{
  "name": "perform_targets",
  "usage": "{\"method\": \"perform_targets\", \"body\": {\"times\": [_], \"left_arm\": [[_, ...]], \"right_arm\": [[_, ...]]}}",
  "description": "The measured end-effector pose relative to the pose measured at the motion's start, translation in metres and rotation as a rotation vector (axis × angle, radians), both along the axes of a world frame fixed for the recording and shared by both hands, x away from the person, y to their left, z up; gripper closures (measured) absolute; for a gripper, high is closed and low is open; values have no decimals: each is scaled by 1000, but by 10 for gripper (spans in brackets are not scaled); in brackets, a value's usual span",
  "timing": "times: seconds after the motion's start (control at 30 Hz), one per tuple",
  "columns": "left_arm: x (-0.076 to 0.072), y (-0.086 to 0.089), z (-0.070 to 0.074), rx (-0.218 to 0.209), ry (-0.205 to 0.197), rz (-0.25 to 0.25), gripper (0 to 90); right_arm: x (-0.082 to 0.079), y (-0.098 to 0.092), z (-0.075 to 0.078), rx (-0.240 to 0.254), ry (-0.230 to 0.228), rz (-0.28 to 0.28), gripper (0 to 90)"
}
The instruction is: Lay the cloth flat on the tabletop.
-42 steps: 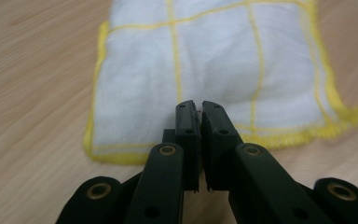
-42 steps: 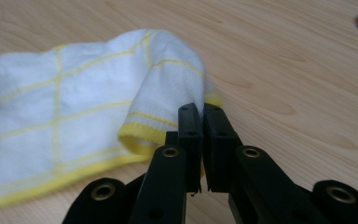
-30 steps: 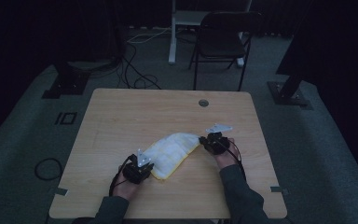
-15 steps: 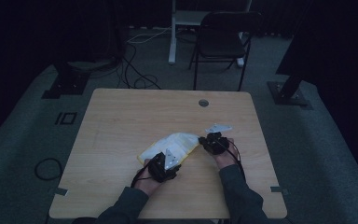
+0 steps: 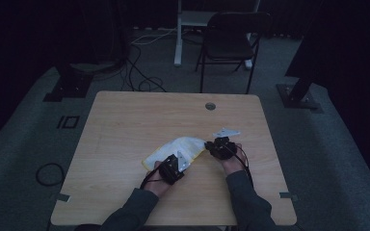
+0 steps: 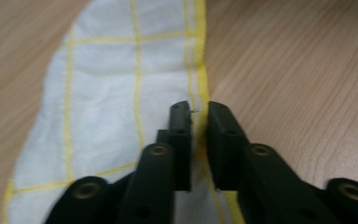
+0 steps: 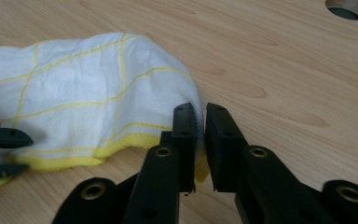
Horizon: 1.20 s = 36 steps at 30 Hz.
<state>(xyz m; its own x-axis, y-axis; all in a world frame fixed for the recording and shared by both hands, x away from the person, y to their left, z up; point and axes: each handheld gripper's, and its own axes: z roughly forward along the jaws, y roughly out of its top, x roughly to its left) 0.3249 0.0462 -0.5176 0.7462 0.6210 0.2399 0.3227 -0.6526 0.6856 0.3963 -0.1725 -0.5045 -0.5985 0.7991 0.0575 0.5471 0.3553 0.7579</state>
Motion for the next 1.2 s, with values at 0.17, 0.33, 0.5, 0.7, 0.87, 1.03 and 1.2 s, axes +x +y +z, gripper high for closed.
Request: {"method": "perform_targets", "body": {"times": [0.17, 0.33, 0.5, 0.7, 0.87, 1.03, 1.2], "left_arm": [[11, 17, 18, -113, 18, 35, 858], [23, 38, 31, -180, 11, 102, 862], [34, 57, 38, -232, 11, 160, 866], [50, 75, 37, -259, 23, 226, 868], [63, 87, 33, -272, 47, 271, 868], [72, 93, 29, -267, 60, 298, 868], [80, 99, 25, -269, 76, 323, 868]], "right_arm": [[-3, -2, 3, 16, -11, 0, 768], [-8, -1, 8, 27, -32, 11, 753], [-17, 3, 12, 36, -46, 35, 751], [-22, 7, 9, 39, -45, 51, 751], [-28, 14, 6, 63, -41, 84, 753], [-35, 24, 0, 61, -29, 112, 759], [-41, 35, -7, 51, -16, 149, 768]]}}
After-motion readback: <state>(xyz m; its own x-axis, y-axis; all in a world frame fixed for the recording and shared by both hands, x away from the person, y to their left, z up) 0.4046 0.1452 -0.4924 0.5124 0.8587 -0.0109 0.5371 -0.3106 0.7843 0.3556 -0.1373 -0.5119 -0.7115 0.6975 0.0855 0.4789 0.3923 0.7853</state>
